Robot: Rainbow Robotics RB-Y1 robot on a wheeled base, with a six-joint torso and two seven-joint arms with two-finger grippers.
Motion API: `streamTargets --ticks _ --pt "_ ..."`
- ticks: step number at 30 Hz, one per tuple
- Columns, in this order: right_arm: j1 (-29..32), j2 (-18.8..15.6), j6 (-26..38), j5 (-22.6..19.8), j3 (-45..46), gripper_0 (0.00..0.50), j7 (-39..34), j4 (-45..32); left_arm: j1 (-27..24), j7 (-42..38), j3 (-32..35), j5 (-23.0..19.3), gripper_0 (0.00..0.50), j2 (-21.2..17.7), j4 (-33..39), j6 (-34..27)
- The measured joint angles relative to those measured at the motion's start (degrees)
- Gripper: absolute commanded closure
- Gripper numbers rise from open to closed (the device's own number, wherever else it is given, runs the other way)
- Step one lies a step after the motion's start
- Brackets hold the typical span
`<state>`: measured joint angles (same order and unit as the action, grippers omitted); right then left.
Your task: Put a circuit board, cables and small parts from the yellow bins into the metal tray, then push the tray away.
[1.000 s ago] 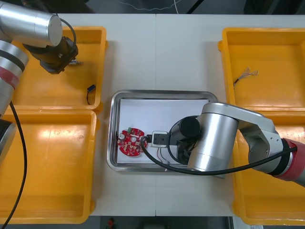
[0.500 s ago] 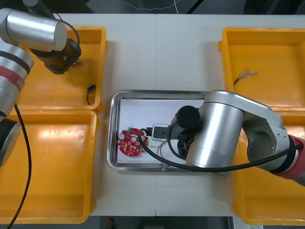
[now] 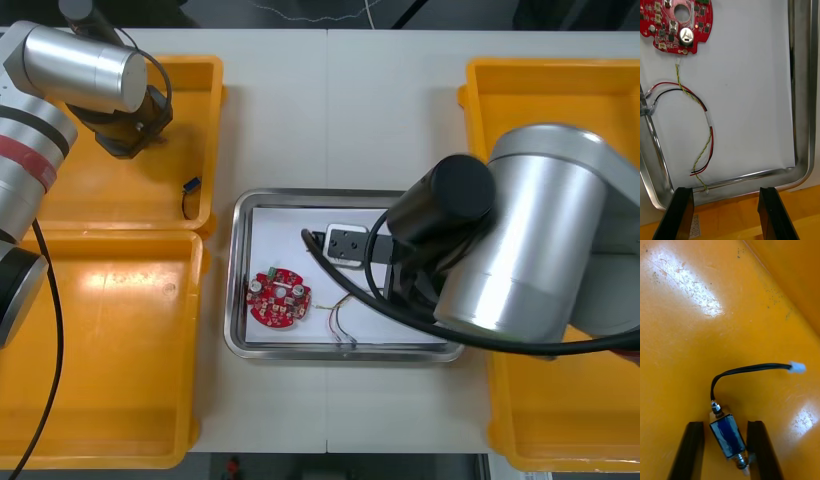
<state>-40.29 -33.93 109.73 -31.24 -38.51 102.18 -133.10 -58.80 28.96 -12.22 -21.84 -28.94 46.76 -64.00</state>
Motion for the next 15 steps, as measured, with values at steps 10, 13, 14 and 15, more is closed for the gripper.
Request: streamTargets --ticks 10,13,14,15 --pt "0.06 -1.38 0.09 -13.59 17.68 0.000 -0.01 -2.42 0.00 0.00 0.00 0.02 0.500 0.04 -0.11 -0.01" --pt "0.30 -2.74 0.10 -15.85 21.89 0.000 -0.02 -2.45 0.00 0.00 0.00 0.03 0.500 0.04 -0.11 -0.02" --pt "0.44 -3.22 0.10 -16.45 23.28 0.000 -0.03 -2.46 -0.01 0.00 0.01 0.04 0.500 0.04 -0.11 -0.03" --pt "0.61 -3.64 0.10 -17.03 24.54 0.000 -0.04 -2.46 -0.02 0.00 0.04 0.04 0.500 0.04 -0.10 -0.14"
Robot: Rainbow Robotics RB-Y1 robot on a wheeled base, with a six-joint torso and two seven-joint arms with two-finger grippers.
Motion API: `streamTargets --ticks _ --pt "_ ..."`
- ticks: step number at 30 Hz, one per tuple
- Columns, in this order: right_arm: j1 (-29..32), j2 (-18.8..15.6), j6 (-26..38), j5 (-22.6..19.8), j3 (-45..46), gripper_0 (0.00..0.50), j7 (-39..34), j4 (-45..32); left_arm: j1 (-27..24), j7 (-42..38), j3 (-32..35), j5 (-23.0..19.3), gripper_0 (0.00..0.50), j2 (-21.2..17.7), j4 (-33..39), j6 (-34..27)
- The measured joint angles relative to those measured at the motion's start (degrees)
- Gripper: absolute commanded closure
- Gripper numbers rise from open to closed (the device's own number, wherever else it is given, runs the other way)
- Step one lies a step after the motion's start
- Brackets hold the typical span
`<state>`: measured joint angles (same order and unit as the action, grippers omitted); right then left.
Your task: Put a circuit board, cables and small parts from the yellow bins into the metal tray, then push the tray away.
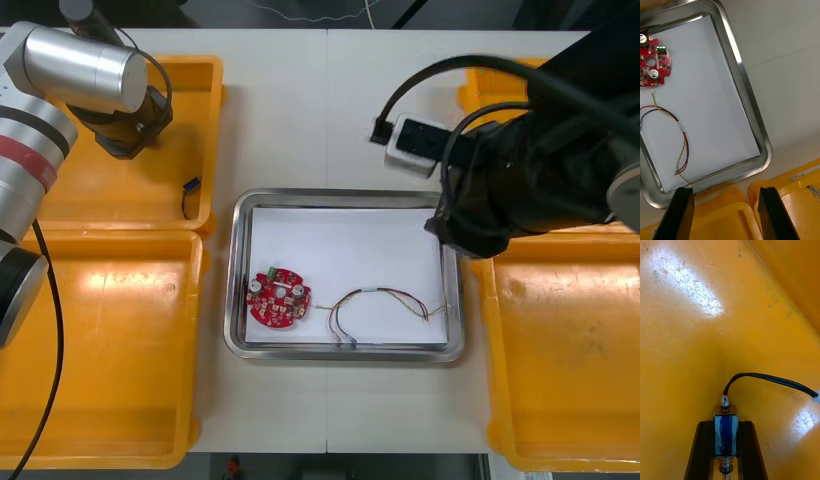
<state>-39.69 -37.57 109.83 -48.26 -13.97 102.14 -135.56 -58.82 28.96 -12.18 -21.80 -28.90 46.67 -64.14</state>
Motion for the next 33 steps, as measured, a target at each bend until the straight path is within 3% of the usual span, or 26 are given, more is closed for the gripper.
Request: streamTargets --ticks 3,12,22,33 --pt "0.93 -1.26 0.00 -1.75 4.15 0.000 -0.02 -0.01 -0.14 0.01 0.53 0.00 0.500 -0.01 0.47 -2.68" --pt "5.49 -4.05 0.00 -2.11 15.08 0.000 -0.49 0.76 -0.14 0.67 8.29 0.00 0.500 -0.10 9.10 -18.34" --pt "6.71 -4.25 0.01 -2.12 25.24 0.000 -1.06 8.60 0.05 3.89 8.88 -0.64 0.500 -0.23 19.52 -30.84" --pt "6.81 -4.25 0.01 5.82 28.46 0.000 -4.76 16.01 4.39 3.95 5.99 -7.16 0.500 -0.26 40.66 -42.35"
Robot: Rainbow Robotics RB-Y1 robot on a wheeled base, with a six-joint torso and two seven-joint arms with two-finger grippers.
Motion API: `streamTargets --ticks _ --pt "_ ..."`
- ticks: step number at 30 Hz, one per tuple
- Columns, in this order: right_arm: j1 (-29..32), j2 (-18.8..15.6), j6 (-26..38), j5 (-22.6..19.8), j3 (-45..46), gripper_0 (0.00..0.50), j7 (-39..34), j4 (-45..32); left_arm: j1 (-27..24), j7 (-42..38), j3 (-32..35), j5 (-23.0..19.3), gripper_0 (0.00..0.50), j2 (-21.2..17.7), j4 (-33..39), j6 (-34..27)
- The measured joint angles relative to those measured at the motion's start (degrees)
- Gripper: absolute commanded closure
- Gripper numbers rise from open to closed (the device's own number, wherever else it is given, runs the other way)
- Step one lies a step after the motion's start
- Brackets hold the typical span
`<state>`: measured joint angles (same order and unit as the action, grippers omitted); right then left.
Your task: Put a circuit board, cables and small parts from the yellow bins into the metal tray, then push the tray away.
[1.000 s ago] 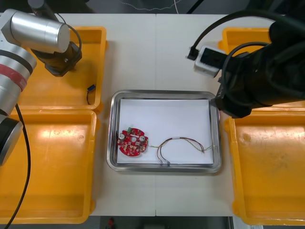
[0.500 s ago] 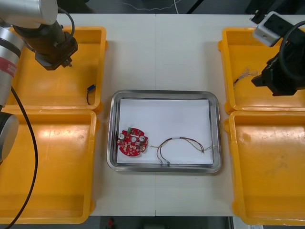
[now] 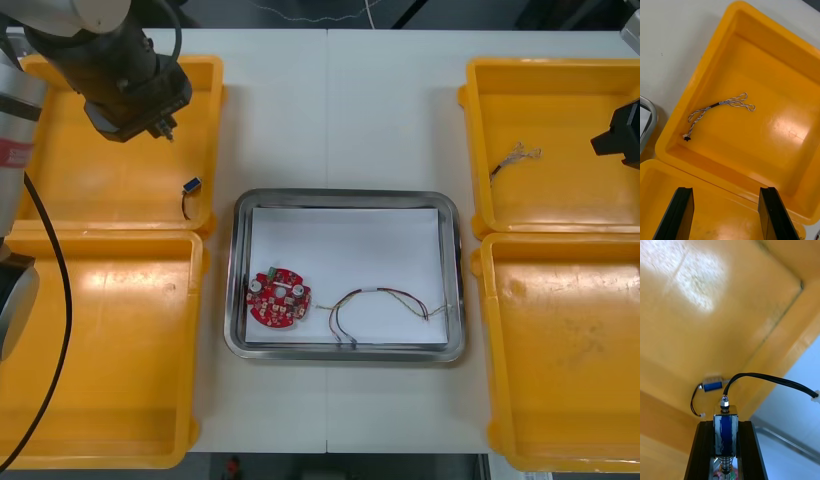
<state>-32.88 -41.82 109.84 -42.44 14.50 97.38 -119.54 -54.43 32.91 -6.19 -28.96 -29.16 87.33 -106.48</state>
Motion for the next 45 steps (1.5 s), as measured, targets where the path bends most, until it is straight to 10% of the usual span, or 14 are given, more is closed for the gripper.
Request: streamTargets --ticks 27,45 --pt "-3.32 0.03 0.00 0.48 -0.73 0.000 -41.79 16.94 3.49 -0.40 -20.72 -5.15 0.500 3.89 14.73 2.41" --pt "-15.19 5.45 0.00 14.21 -8.58 0.000 -42.02 33.64 3.51 -0.40 -28.16 -2.72 0.498 6.35 4.73 9.78"
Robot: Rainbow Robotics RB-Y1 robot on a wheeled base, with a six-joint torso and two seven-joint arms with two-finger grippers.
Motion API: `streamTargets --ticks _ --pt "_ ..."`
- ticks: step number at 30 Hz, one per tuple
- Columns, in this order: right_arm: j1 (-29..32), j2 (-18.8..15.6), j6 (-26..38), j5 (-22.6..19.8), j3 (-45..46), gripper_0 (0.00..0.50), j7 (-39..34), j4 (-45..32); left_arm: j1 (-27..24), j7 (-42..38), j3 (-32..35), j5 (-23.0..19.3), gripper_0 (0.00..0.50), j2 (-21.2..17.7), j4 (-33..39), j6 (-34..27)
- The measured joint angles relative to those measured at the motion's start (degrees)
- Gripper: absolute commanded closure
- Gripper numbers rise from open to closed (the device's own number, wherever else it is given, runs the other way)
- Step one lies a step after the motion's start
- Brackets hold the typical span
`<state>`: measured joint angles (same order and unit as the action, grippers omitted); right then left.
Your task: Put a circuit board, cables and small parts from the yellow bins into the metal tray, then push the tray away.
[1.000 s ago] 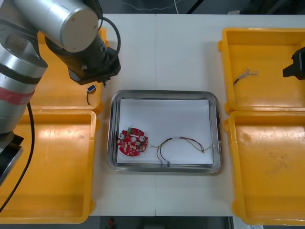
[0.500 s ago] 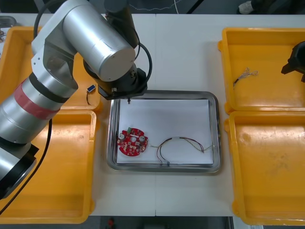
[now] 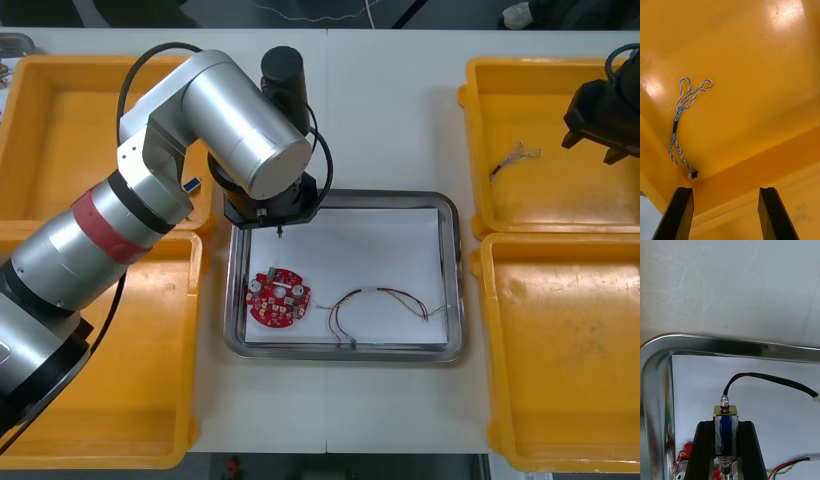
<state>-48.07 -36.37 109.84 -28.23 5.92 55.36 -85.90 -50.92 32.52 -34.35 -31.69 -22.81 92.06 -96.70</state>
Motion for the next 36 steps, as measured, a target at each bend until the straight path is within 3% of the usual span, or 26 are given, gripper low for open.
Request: streamTargets --ticks 14,23,24,25,26,27,29,36 --pt "-5.72 4.26 -1.94 7.12 0.00 0.000 -0.75 8.70 1.32 0.00 -1.97 0.98 0.499 0.35 -2.40 2.27" --pt "-9.71 6.26 -6.20 9.40 1.00 0.000 -0.92 15.31 2.16 0.00 -1.97 1.41 0.493 0.35 -2.42 2.43" --pt "-9.77 6.44 -7.14 9.57 1.15 0.000 -0.97 15.53 2.16 0.00 -1.98 1.44 0.460 0.35 -2.42 2.43" --pt "-9.79 6.54 -8.08 9.70 1.24 0.000 -1.17 15.83 2.16 0.00 -1.98 1.46 0.287 0.35 -2.42 2.44" --pt "-9.79 6.62 -8.85 9.85 1.25 0.000 -1.73 16.19 2.17 0.00 -1.98 1.50 0.164 0.35 -2.42 2.46" --pt "-9.79 6.70 -9.74 10.00 1.25 0.000 -2.86 16.60 2.17 0.00 -1.98 1.52 0.091 0.35 -2.42 2.53" --pt "-9.79 6.94 -11.78 10.47 1.25 0.000 -4.99 17.50 2.17 0.00 -1.98 1.59 0.000 0.35 -2.42 2.75" --pt "-9.80 8.07 -15.77 12.21 1.25 0.000 -5.84 21.05 2.17 0.00 -1.98 1.60 0.000 0.36 -2.42 3.47"
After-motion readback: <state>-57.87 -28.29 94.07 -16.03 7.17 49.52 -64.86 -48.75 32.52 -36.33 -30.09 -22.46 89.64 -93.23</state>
